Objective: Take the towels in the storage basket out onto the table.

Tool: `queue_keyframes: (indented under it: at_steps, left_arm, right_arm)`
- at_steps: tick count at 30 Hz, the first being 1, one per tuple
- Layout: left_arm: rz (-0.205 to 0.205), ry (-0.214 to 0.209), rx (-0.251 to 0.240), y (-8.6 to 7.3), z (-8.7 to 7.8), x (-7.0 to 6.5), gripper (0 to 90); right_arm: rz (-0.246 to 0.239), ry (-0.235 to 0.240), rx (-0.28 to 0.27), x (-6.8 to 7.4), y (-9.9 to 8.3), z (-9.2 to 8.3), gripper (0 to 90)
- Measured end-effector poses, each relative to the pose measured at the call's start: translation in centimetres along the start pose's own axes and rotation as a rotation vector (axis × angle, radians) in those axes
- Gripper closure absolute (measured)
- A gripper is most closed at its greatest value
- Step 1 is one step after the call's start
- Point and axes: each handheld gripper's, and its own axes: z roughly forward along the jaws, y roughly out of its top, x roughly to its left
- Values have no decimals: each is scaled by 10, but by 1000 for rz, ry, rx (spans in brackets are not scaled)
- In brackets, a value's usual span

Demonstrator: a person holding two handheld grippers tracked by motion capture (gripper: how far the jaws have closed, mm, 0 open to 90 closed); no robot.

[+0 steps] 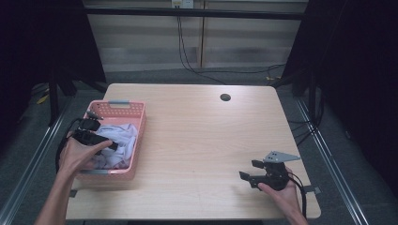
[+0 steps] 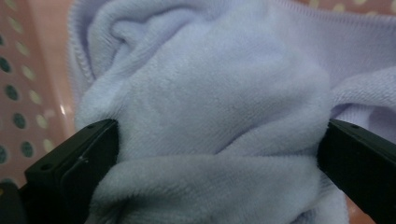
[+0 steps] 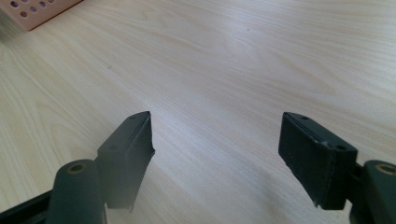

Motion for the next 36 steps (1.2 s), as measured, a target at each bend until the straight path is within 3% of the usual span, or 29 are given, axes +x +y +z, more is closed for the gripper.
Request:
queue_keyframes:
  at_steps: [2,4,7,10,13,15,16,19,22,24,28,36]
  left_arm:
    - [-10,6,-10,0,4,0,0]
    - [-6,13,6,0,7,-1,0]
    - [-33,8,20,0,12,1,0]
    - [-22,5,63,3,18,1,0]
    - [-19,10,74,3,19,1,0]
    - [-11,38,73,3,23,-3,0]
    - [-3,74,89,2,26,-8,0]
    - [-3,90,111,4,27,-9,19]
    - [-10,122,147,10,29,-13,111]
    - [12,136,171,13,28,-15,135]
    - [13,149,160,13,27,-15,247]
    - [26,152,134,11,23,-12,368]
  right_arm:
    - [-2,3,0,0,0,0,260]
    - [1,5,5,1,0,1,260]
    - [-2,8,6,1,1,1,261]
    - [-3,12,9,1,1,1,261]
    - [-7,14,9,1,1,2,262]
    - [-9,15,10,2,1,2,262]
    - [-14,16,15,2,1,3,265]
    - [-15,19,18,2,2,4,266]
    - [-17,22,21,3,3,5,268]
    - [-28,23,20,3,3,5,269]
    - [-34,25,24,4,2,4,273]
    - [-36,18,26,4,2,4,273]
